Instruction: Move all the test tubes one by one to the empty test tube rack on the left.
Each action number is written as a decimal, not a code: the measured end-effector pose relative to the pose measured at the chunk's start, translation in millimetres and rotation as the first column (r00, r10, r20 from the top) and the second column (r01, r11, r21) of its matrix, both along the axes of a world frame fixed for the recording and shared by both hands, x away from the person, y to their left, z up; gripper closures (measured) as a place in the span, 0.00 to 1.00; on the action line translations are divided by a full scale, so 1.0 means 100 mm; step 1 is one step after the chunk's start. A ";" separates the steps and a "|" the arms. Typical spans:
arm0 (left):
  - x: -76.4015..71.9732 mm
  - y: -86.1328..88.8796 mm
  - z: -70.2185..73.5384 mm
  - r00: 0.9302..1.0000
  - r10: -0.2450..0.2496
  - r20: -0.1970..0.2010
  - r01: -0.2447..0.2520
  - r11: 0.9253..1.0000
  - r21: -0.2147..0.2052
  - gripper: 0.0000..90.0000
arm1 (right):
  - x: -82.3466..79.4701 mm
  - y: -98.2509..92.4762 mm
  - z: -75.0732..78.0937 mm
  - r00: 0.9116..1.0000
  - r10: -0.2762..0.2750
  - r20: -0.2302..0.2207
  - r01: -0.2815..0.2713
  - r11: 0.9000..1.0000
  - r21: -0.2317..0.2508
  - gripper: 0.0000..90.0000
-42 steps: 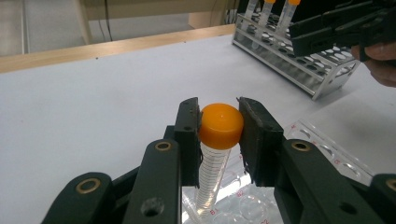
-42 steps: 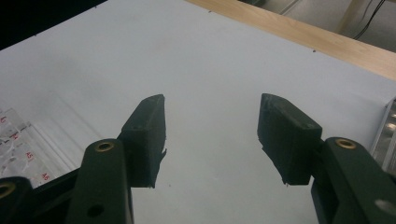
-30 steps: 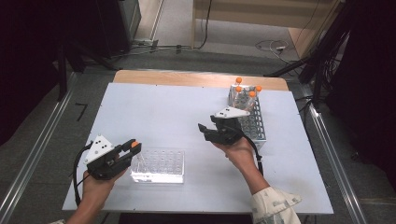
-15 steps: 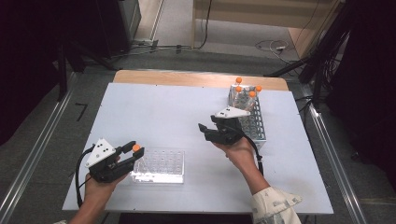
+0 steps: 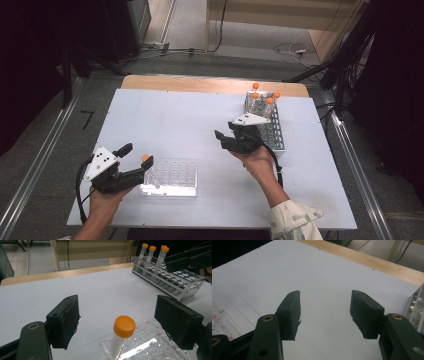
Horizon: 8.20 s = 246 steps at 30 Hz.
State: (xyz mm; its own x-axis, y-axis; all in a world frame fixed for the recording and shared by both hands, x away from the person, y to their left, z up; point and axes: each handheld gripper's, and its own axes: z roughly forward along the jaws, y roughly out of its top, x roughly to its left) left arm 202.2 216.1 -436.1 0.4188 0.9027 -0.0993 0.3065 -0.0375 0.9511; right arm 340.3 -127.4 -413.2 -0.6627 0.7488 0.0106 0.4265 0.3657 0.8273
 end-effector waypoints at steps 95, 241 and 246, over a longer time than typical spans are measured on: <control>0.00 0.03 0.00 1.000 0.022 0.010 -0.022 1.000 -0.022 0.23 | 1.11 -0.89 -0.13 0.886 -0.463 0.027 0.463 0.877 -0.126 0.80; 0.75 -1.21 0.42 0.959 -0.284 0.006 0.284 0.958 0.030 0.76 | -0.35 0.48 0.18 0.975 0.221 0.029 -0.220 0.975 -0.041 0.80; 0.75 -1.20 0.42 0.959 -0.284 0.002 0.284 0.958 0.026 0.77 | -0.35 0.48 0.18 0.974 0.224 0.029 -0.223 0.974 -0.040 0.79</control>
State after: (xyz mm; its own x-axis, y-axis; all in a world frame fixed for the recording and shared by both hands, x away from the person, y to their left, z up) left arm 277.4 96.0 -394.5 0.6590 0.7484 -0.0754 0.2745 -0.1459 0.9505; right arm 305.5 -79.9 -395.7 -0.8130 0.5811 -0.0385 0.3032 0.4787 0.8240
